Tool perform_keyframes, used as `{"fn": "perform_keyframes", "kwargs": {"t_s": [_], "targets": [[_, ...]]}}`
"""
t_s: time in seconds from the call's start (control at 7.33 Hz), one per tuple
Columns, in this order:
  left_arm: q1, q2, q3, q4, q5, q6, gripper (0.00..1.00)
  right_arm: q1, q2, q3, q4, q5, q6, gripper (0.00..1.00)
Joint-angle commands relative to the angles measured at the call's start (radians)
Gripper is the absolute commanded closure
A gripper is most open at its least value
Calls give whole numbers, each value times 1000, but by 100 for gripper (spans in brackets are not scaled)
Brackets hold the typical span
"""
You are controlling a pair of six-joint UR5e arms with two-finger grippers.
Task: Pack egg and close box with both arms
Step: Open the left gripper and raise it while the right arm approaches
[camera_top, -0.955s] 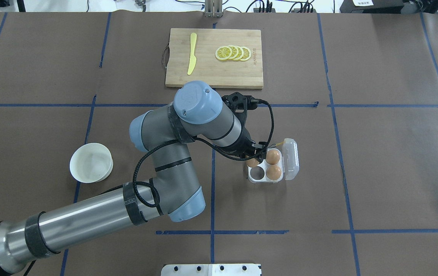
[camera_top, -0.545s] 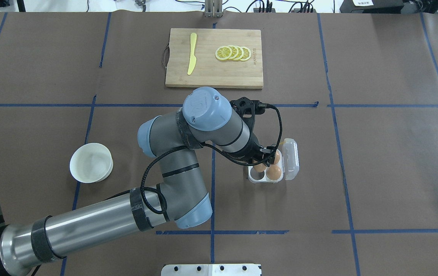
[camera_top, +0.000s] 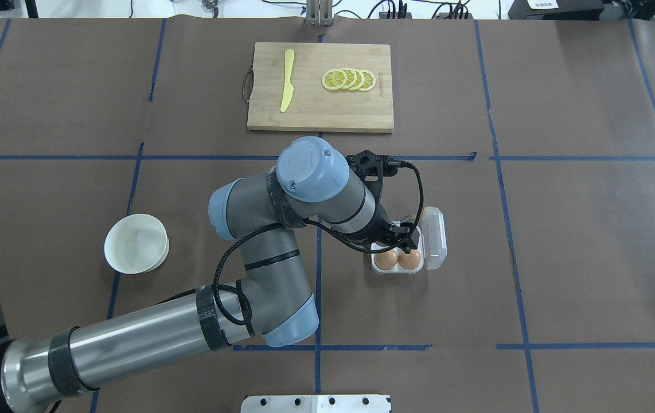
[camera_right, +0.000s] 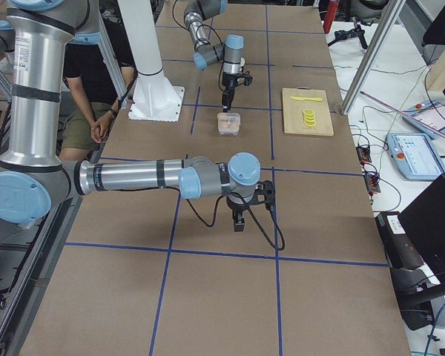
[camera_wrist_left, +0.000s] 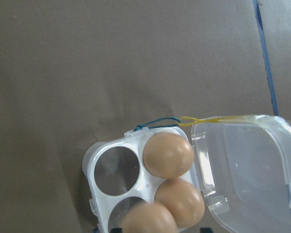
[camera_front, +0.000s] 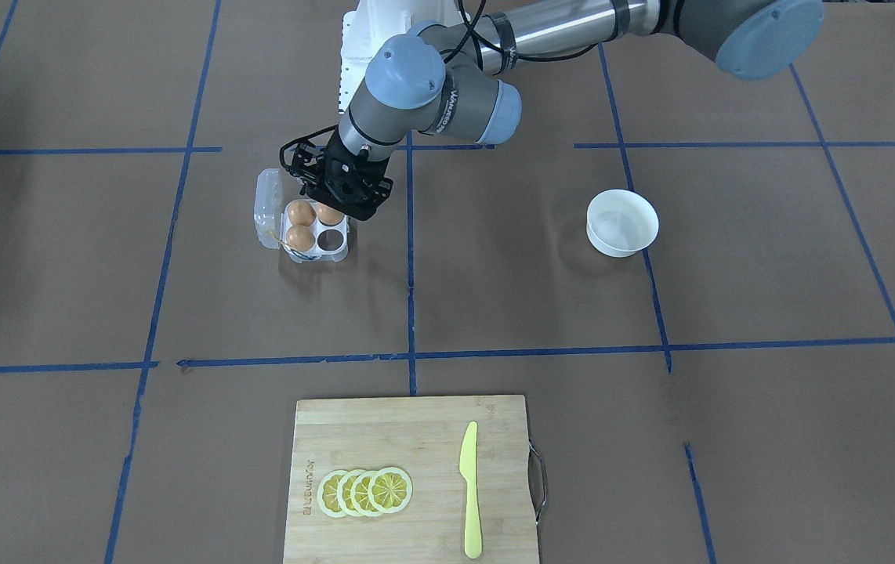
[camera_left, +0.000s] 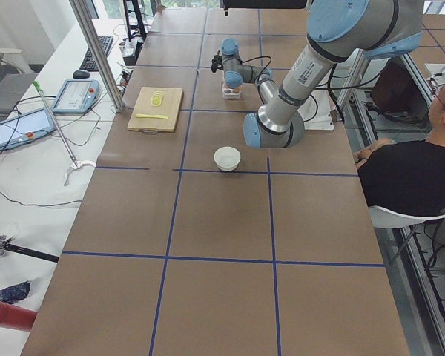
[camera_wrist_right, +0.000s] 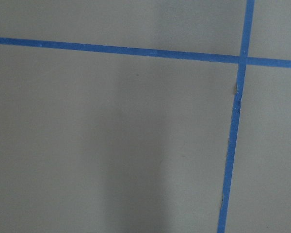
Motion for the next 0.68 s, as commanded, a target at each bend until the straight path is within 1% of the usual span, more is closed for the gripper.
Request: {"fn": "perform_keyframes", "kwargs": {"t_s": [0.0, 0.14, 0.27, 0.41, 0.55], "targets": [[-1, 1, 1, 0, 4, 2, 9, -6, 0, 0, -1, 0, 3, 0], [-2, 2, -2, 0, 4, 9, 9, -33, 3, 3, 0, 1, 47, 0], [-8, 8, -8, 9, 4, 11, 10, -69, 8, 6, 61, 27, 163, 0], [-33, 33, -28, 14, 3, 18, 10, -134, 6, 6, 204, 37, 345, 0], [-56, 112, -100, 15, -5, 47, 10, -270, 18, 8, 365, 2, 587, 0]]}}
